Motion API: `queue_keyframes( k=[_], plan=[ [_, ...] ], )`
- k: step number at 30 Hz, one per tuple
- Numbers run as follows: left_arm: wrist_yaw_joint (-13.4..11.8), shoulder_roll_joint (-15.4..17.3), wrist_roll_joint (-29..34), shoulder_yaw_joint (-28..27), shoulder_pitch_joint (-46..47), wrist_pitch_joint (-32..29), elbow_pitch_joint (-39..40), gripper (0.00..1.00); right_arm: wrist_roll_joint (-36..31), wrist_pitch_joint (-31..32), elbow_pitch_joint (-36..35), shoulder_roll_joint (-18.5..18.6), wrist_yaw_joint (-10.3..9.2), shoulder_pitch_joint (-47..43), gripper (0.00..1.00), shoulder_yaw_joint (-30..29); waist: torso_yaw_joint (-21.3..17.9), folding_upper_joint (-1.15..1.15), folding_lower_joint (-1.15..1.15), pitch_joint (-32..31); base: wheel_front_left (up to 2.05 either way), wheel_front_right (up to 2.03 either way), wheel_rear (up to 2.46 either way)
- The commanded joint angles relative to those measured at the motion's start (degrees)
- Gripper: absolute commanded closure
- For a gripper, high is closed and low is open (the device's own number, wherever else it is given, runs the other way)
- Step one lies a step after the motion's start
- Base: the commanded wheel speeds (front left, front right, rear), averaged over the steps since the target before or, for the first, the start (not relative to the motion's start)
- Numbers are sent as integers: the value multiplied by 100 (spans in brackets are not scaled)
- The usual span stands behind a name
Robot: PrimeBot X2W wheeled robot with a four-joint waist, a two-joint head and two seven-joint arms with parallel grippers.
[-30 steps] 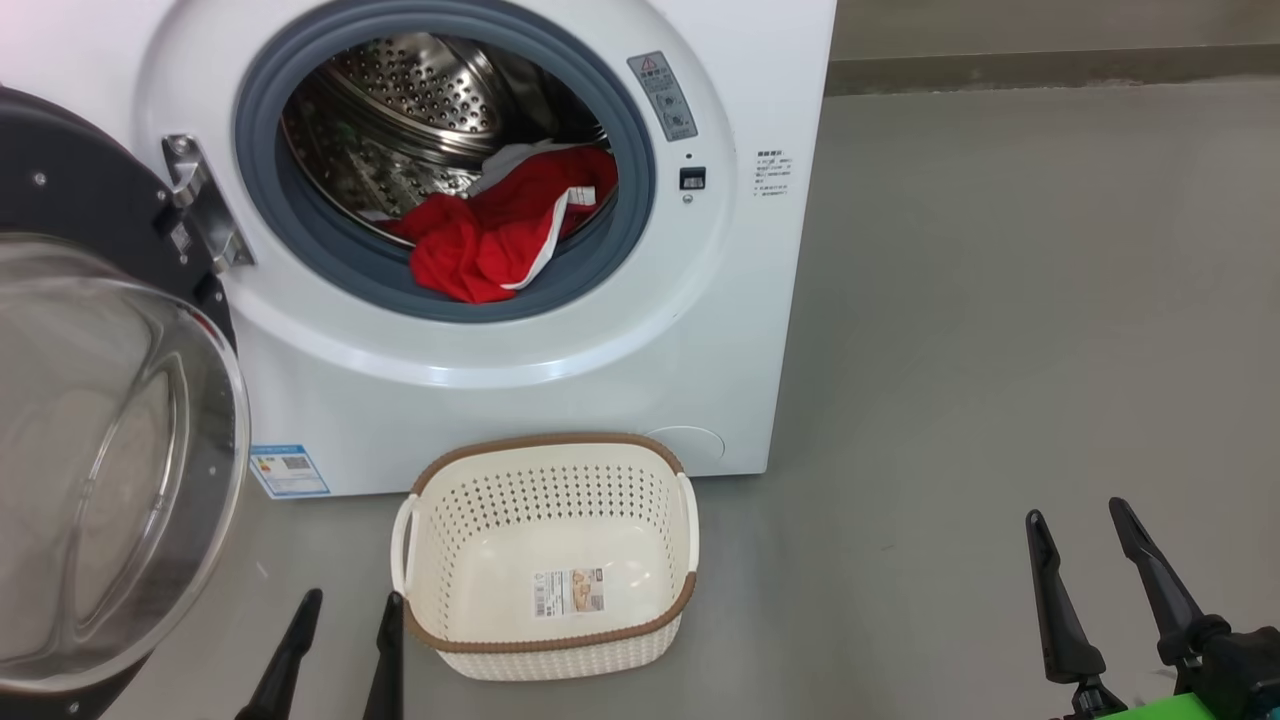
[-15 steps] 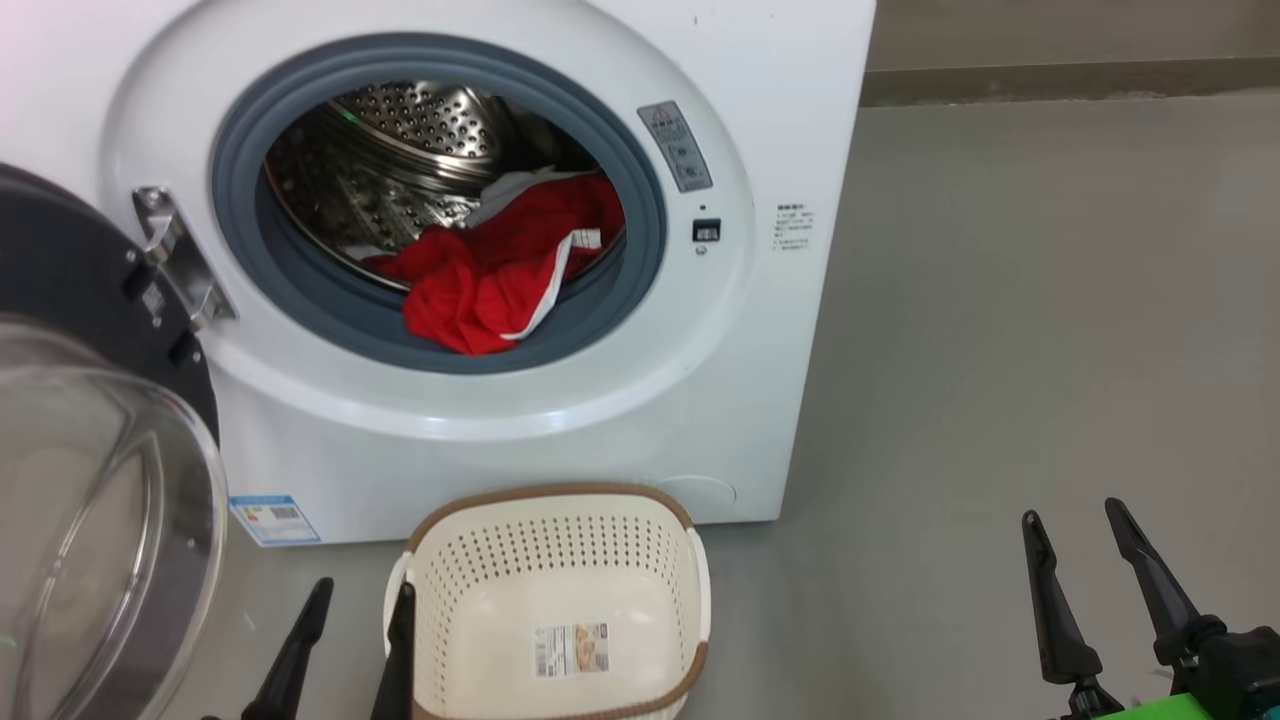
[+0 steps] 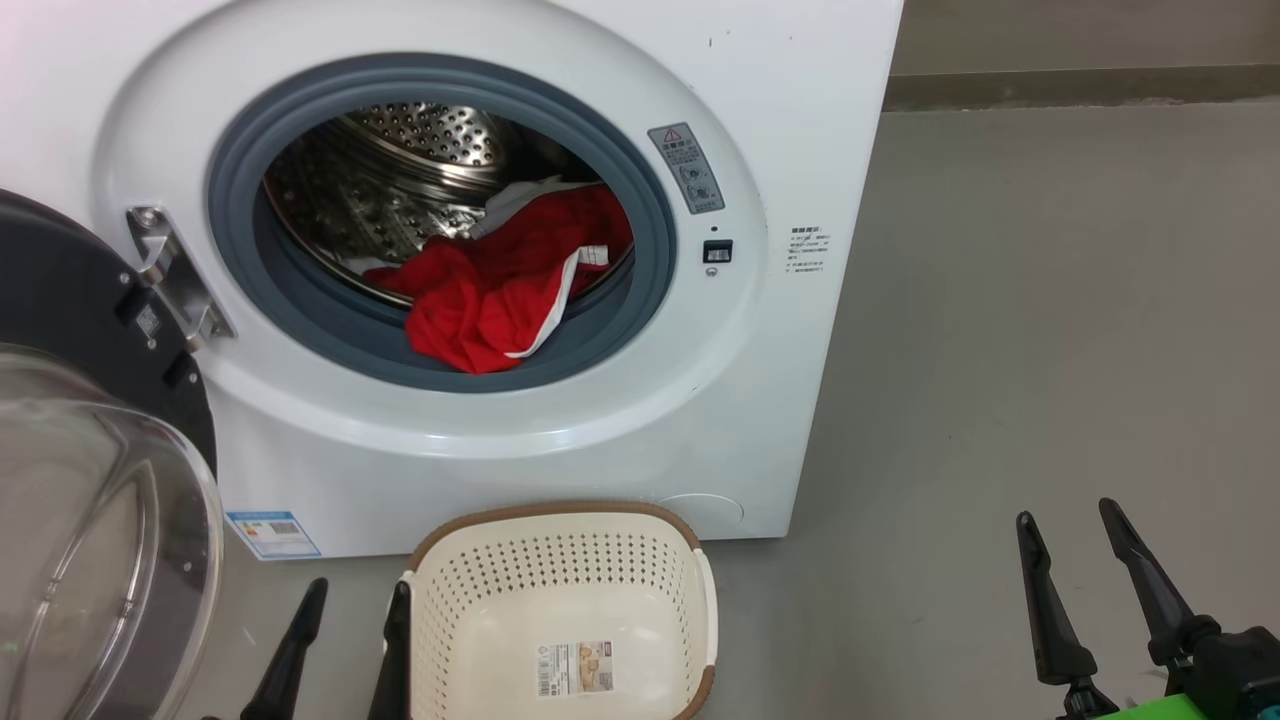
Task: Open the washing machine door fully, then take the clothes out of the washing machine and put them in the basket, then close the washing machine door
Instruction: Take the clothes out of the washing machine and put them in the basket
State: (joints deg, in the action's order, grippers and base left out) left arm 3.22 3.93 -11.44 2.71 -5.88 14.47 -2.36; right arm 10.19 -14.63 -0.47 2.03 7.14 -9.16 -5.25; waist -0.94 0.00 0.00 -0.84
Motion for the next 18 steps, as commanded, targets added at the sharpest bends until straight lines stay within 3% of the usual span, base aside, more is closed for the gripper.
queue_keyframes(
  k=[1,18],
  plan=[
    [-70,-1,64,-209,162,52,154,0,53,-37,-156,85,35,176,0,133,-3,0,0,7,0,0,0],
    [-342,-81,-19,-314,318,52,451,0,105,-37,-187,85,35,287,0,186,28,0,0,328,0,0,0]
  ],
)
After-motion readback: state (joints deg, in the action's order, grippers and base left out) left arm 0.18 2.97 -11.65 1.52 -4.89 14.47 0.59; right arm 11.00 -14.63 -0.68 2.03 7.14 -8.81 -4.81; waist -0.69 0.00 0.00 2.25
